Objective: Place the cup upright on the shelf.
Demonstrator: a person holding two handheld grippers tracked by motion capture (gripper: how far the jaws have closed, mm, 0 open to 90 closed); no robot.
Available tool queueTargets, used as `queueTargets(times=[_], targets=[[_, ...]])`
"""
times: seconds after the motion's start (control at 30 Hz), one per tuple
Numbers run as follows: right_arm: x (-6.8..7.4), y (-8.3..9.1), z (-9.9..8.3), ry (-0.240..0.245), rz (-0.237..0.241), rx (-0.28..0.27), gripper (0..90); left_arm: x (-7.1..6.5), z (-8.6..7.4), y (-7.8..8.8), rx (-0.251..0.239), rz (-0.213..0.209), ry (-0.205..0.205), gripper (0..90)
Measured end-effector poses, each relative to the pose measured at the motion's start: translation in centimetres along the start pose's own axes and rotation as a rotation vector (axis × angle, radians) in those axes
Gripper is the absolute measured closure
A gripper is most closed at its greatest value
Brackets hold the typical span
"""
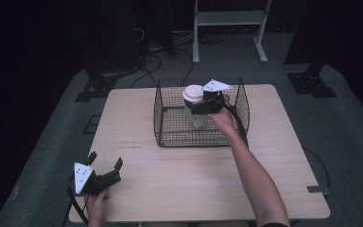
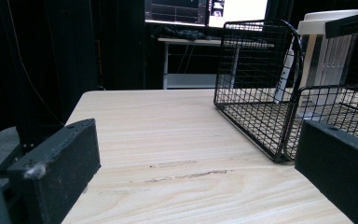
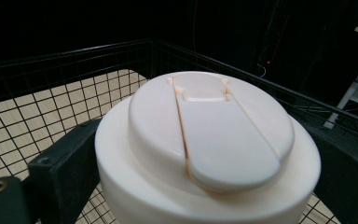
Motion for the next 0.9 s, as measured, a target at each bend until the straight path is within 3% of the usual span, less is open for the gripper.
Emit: queueTargets(times=[0.3, 0.9], targets=[[0.02, 0.31, -0.18, 0.018, 0.013, 0.006, 4.6, -0.04, 0.0, -0.02, 0.001, 0.002, -0.003, 0.0], [-0.03, 0.56, -0.34, 0.003, 0.005, 0.008, 4.5, -0.05, 0.0, -0.03, 0.002, 0.003, -0.003, 0.0]])
Point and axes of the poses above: each handheld gripper's, and its own axes: y roughly backward along the jaws, z roughly out of its top, x roughly to its left, the point moved 3 cm from there along -y, roughly forward along the jaws, and after that the axes turned 7 degrees about x, right-handed, at the moved point
